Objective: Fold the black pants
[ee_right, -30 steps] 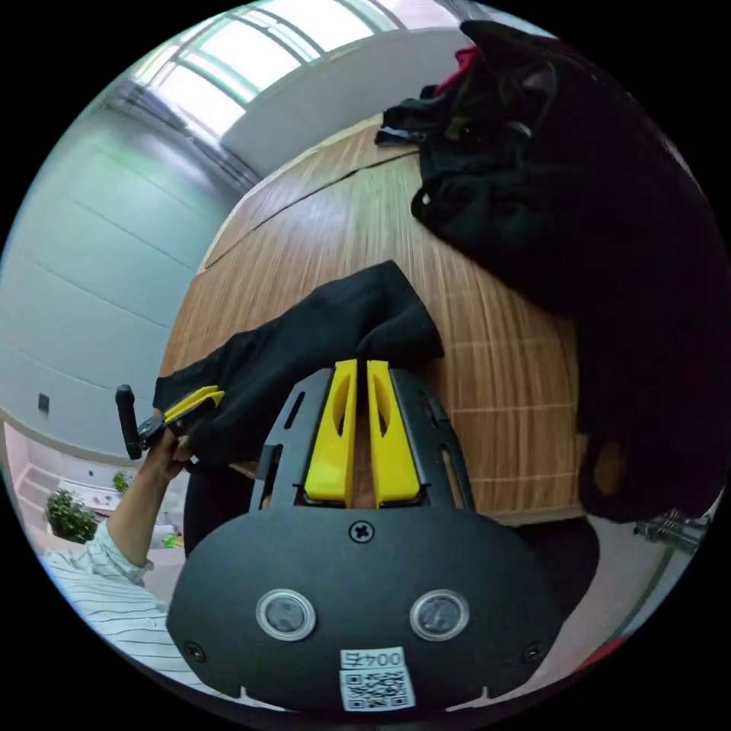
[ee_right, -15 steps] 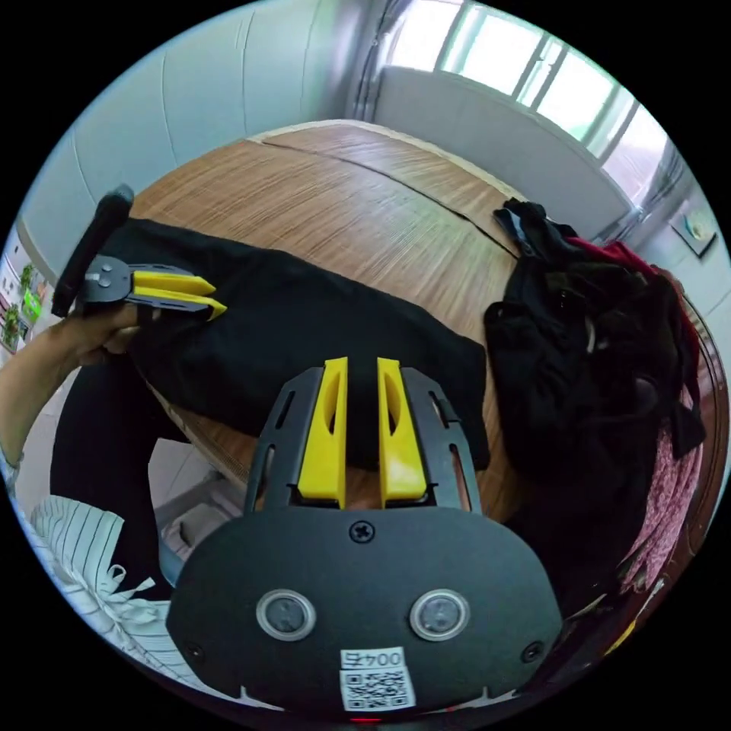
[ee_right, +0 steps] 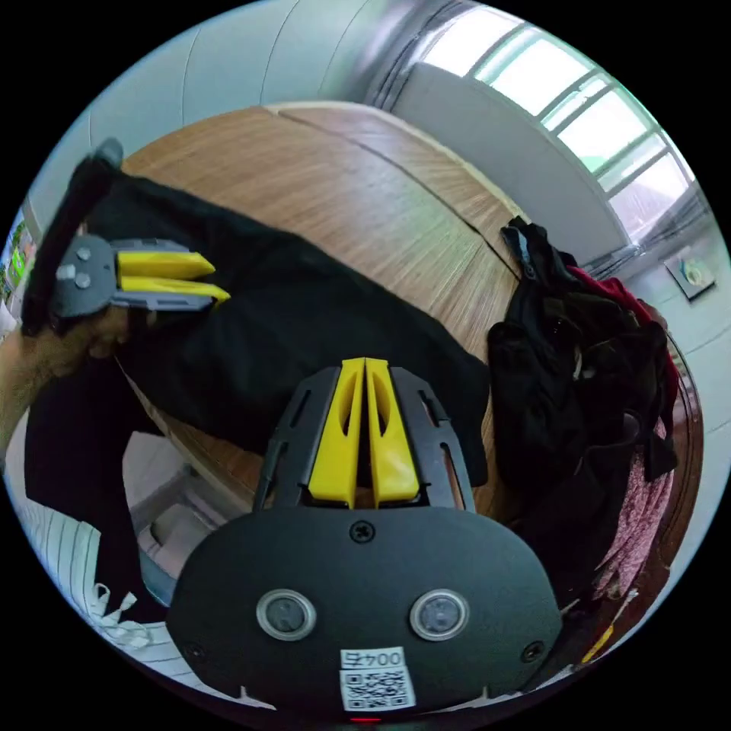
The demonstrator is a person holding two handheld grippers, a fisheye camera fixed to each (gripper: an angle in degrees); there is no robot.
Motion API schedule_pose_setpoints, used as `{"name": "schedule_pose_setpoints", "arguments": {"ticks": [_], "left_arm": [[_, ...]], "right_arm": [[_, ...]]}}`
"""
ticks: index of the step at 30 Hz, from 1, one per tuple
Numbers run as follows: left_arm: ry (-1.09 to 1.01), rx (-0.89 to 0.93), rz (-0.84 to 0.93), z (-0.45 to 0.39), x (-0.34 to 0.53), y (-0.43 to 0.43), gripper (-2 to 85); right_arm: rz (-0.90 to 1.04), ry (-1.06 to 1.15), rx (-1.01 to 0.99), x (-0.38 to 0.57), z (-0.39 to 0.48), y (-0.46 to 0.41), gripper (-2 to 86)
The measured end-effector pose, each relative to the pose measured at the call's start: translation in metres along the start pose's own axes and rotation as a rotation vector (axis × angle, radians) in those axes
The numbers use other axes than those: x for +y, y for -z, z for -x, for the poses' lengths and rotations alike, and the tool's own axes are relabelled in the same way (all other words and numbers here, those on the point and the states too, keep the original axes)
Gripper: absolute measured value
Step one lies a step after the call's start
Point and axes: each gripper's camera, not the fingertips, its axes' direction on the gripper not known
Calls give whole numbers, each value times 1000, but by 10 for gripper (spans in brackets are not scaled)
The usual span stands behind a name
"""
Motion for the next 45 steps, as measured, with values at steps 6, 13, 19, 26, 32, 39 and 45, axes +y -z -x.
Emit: {"name": "schedule_pose_setpoints", "arguments": {"ticks": [6,13,19,26,32,39,45], "left_arm": [[85,53,15,65,-14,67,104],[461,46,-72,301,22,205,130],[969,118,-154,578,161,287,136],[1227,374,-518,732,274,348,130],[1356,455,-636,795,325,378,136],[1336,564,-654,832,347,394,142],[1285,566,-597,837,344,399,139]], "right_arm": [[157,31,-95,-14,48,-60,53],[118,51,-27,-5,66,-73,53],[110,46,7,-4,75,-75,51],[133,42,6,-10,74,-76,51],[148,49,24,-14,74,-76,49],[160,35,15,-16,65,-73,49],[164,15,-5,-17,53,-68,49]]}}
